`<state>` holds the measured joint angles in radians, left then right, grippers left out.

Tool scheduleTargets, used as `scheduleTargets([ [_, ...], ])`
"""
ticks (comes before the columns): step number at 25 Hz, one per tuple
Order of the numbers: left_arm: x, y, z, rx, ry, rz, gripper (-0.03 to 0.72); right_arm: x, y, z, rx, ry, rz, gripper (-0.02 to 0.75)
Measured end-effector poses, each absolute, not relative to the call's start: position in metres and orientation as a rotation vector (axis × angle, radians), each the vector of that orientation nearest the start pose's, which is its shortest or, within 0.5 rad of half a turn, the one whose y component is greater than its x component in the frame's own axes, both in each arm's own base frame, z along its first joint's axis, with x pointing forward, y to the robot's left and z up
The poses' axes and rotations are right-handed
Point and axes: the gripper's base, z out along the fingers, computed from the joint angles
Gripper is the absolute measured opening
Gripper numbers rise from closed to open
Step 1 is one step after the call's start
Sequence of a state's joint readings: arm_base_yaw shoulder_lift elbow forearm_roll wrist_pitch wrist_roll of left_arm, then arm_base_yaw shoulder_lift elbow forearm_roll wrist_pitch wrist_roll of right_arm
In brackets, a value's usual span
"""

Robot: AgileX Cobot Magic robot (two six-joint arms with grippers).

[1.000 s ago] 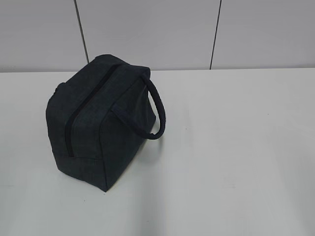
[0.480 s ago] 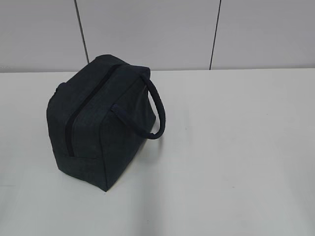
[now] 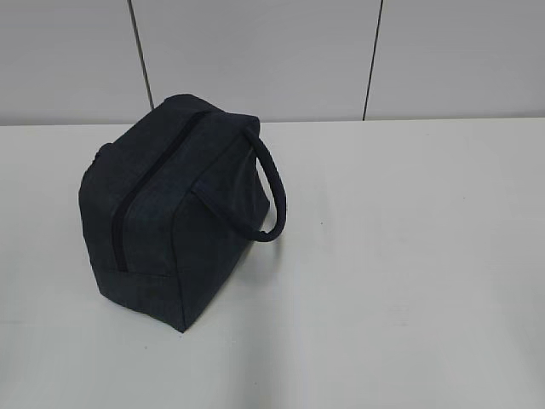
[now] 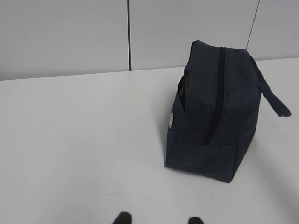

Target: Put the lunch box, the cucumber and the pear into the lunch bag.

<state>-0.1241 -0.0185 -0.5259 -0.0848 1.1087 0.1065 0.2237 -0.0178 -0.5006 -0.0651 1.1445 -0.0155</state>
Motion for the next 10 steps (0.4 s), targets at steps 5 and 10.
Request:
scheduleTargets([
  [5,-0.0138,-0.0052,0.2806,0.244,2.032,-0.112,0.237,-0.0100,-0.0078,0.2708,-0.245,2.094,0.046,0.429],
  [10,-0.0138,-0.0052,0.2806,0.244,2.032,-0.112,0.237,-0.0100,-0.0078,0.2708,-0.245,2.094,0.046,0.429],
])
